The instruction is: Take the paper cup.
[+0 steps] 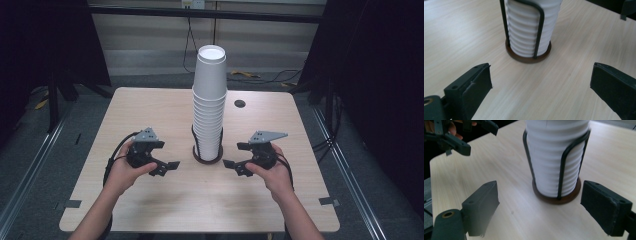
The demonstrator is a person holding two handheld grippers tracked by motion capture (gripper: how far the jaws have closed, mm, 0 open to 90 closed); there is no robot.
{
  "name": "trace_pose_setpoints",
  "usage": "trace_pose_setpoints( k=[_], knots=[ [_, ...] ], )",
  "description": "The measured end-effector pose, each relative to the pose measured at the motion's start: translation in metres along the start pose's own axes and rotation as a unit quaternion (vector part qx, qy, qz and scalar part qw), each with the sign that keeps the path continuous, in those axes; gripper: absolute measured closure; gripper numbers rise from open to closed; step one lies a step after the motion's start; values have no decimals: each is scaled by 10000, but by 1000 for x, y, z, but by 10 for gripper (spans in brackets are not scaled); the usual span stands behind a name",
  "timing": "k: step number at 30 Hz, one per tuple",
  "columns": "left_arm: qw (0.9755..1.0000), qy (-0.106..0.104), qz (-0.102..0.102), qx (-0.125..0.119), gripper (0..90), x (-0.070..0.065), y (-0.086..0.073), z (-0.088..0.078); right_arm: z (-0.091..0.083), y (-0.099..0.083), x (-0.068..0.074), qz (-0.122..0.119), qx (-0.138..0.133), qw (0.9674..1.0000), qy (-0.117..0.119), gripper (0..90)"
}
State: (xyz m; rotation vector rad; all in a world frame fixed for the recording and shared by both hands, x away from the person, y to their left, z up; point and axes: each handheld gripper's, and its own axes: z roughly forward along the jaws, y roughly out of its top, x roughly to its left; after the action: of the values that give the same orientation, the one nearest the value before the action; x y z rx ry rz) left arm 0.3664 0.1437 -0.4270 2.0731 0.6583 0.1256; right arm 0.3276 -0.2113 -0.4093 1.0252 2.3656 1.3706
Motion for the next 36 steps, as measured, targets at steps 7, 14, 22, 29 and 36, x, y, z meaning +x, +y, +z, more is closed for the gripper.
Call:
trace_pose_setpoints(
  k=[7, 14, 22, 29, 36],
  knots=[
    [9998, 11, 23, -186, 30, 12, 53, -12, -4, 38, -4, -28, -104, 9997, -230, 144],
    [9992, 78, 96, -372, 34, 16, 98, -27, -11, 76, -8, -123, -266, 9991, -321, 150],
    [9978, -131, 171, -620, 36, 9, 149, -39, -19, 114, -6, -152, -410, 9983, -392, 153],
    [9971, -101, 421, -618, 34, 1, 182, -35, -17, 129, -4, -189, -484, 9977, -447, 163],
    [9974, -98, 452, -559, 26, -2, 196, -26, -4, 137, -3, -203, -525, 9977, -371, 191]
  ],
)
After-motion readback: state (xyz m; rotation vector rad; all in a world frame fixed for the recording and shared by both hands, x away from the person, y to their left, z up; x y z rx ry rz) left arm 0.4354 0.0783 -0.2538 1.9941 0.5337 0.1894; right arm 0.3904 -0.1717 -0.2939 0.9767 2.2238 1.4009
